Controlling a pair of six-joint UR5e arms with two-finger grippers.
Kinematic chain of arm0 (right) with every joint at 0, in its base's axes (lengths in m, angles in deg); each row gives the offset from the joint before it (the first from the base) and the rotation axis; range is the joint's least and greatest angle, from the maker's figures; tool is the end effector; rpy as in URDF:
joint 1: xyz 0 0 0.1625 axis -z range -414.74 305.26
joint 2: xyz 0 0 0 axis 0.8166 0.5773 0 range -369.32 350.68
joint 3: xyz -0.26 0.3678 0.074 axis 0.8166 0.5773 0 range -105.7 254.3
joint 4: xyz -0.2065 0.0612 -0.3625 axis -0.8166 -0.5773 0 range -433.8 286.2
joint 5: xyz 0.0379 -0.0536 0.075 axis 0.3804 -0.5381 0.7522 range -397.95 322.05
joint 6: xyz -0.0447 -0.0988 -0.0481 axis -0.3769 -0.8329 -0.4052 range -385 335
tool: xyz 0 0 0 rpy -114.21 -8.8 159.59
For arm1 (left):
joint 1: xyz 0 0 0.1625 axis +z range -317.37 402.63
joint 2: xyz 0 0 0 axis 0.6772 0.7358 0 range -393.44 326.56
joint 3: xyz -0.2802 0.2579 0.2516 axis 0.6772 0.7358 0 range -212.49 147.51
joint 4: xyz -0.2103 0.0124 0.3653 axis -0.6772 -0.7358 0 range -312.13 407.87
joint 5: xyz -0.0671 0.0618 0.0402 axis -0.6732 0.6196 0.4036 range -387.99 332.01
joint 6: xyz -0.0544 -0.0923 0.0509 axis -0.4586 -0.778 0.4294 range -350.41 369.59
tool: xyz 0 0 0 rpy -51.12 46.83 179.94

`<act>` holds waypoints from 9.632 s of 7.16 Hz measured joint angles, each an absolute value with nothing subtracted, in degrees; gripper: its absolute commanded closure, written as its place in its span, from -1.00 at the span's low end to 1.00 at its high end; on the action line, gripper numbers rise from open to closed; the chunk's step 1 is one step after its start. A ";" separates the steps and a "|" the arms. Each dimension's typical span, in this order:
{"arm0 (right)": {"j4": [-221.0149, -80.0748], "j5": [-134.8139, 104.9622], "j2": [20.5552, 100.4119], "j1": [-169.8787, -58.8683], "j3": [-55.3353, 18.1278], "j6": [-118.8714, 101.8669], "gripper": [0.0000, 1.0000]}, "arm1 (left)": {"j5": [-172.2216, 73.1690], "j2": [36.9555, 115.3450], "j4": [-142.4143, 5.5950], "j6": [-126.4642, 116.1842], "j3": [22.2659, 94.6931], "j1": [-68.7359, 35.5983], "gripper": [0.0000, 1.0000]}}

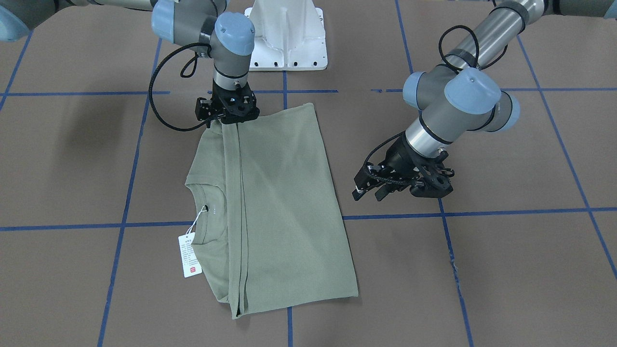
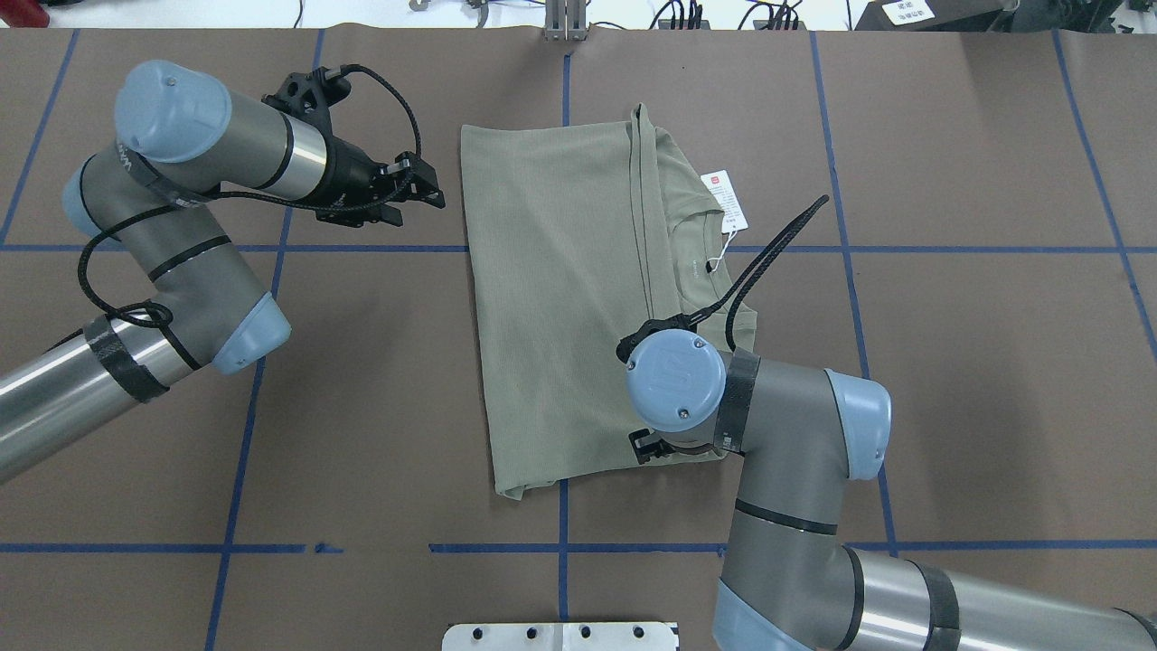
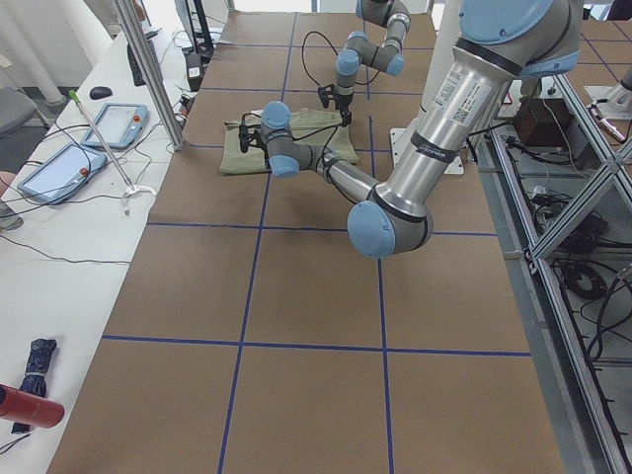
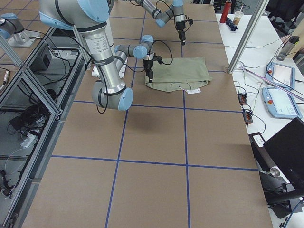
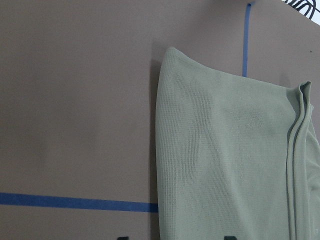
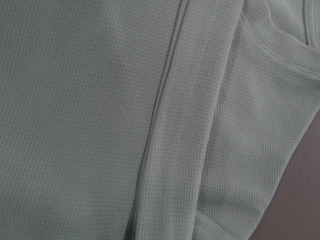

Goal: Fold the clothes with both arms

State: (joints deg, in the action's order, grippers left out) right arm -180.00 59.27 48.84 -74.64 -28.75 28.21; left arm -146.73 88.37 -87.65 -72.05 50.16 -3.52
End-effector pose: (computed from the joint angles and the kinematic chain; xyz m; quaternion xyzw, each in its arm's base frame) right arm -0.5879 -0.3386 0.3233 0.0637 -0.2466 -0.1574 0.9541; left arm 0.4555 -0.5840 0.3266 0.0736 0.5869 -0.1224 0.7969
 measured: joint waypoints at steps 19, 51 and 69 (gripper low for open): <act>-172.97 63.85 52.00 -77.90 -32.42 25.78 -0.25 | -146.73 88.02 -87.83 -73.12 50.80 -3.52 -0.40; -158.78 60.87 62.72 -76.93 -34.25 88.26 -0.72 | -145.87 88.26 -88.01 -73.64 51.00 -3.43 -0.39; -161.76 61.23 62.77 -76.77 -38.83 93.10 1.00 | -136.89 82.62 -87.45 -95.72 63.12 8.34 -0.38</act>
State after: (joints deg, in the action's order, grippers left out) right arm -161.76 61.23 62.77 -76.77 -38.83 93.10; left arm -136.89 82.62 -87.45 -95.72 63.12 8.34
